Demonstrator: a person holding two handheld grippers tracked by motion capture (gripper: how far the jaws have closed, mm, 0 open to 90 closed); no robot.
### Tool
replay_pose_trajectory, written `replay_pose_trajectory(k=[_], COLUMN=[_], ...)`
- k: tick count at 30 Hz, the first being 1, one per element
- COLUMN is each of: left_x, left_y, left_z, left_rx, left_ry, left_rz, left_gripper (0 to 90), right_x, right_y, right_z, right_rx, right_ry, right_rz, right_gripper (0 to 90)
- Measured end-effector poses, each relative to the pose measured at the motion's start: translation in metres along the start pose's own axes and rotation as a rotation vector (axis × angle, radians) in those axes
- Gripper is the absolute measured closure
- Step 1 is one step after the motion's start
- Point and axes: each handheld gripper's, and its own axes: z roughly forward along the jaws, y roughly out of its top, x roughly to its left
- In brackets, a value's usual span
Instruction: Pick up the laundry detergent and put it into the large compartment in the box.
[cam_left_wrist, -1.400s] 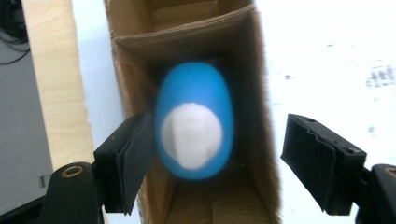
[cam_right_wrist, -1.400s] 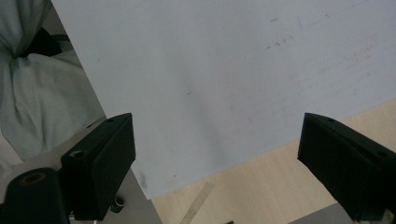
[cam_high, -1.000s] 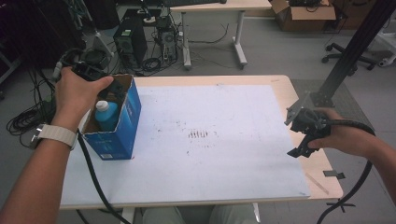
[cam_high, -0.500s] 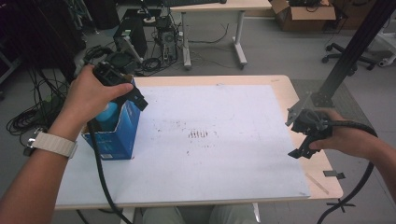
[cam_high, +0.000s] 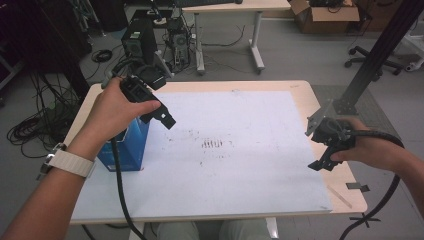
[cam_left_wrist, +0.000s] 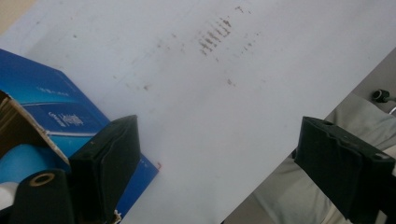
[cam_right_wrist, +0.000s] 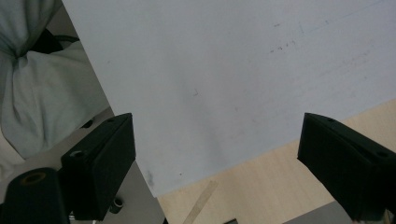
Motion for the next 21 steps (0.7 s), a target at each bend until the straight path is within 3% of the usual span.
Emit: replay_pose_trajectory(k=[8, 21], left_x=[-0.005, -0.009], left_y=[0.002, 0.006], left_z=[0.007, 0.015], left_rx=[0.003, 0.012], left_ry=[-0.026, -0.047], left_rz=[0.017, 0.036], left_gripper=[7.5, 6.9], right_x=[-0.002, -0.004], right_y=[0.002, 0.005], right_z=[0.001, 0.006], right_rx=[-0.006, -0.003], right_ry=[0.000, 0.006], right_rz=[-0.005, -0.008], right_gripper=[11.2, 11.0])
